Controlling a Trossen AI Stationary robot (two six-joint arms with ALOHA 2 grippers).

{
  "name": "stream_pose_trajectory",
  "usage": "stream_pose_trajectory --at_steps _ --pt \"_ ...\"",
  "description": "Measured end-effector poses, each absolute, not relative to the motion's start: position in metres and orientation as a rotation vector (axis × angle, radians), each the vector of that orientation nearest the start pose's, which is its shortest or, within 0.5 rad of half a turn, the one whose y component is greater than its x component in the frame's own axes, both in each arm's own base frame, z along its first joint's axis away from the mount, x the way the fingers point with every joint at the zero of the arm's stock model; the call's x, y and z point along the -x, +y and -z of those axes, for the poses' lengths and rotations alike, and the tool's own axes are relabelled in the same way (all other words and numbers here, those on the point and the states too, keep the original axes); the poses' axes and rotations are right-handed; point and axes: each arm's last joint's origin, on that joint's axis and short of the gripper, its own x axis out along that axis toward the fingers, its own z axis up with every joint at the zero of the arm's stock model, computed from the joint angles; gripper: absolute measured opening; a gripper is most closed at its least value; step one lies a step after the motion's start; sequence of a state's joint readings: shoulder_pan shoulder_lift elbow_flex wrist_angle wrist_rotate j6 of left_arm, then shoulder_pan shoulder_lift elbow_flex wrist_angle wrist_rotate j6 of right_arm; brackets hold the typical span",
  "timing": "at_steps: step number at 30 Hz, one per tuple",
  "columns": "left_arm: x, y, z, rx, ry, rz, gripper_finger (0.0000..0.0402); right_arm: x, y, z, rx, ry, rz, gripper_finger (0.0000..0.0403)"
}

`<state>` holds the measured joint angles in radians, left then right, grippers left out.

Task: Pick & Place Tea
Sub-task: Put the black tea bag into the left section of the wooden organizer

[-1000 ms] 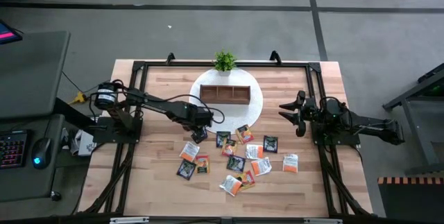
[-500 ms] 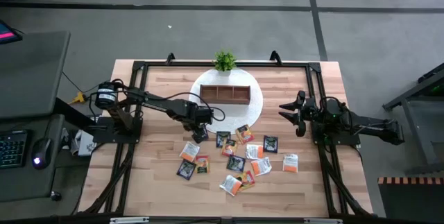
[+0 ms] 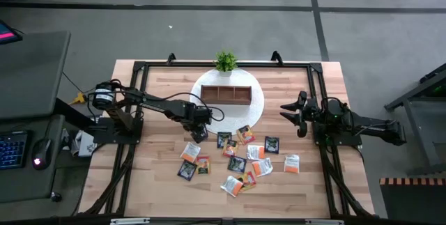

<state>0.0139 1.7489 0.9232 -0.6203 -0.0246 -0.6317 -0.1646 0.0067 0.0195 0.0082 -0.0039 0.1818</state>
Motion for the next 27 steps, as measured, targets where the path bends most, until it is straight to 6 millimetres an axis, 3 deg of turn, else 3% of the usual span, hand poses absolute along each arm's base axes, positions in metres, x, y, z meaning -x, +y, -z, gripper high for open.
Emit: stream_pose_trajectory --at_steps 13,27 --pt "-0.2883 0.0054 -0.1277 0.495 1.380 -0.508 0.0159 -0.0956 -0.0158 -0.1705 -0.180 -0.036 0.159 0.0142" --pt "-0.2860 0.0059 -0.1274 0.461 1.395 -0.529 0.0008 -0.0956 -0.0158 -0.1704 -0.180 -0.035 0.159 0.0142"
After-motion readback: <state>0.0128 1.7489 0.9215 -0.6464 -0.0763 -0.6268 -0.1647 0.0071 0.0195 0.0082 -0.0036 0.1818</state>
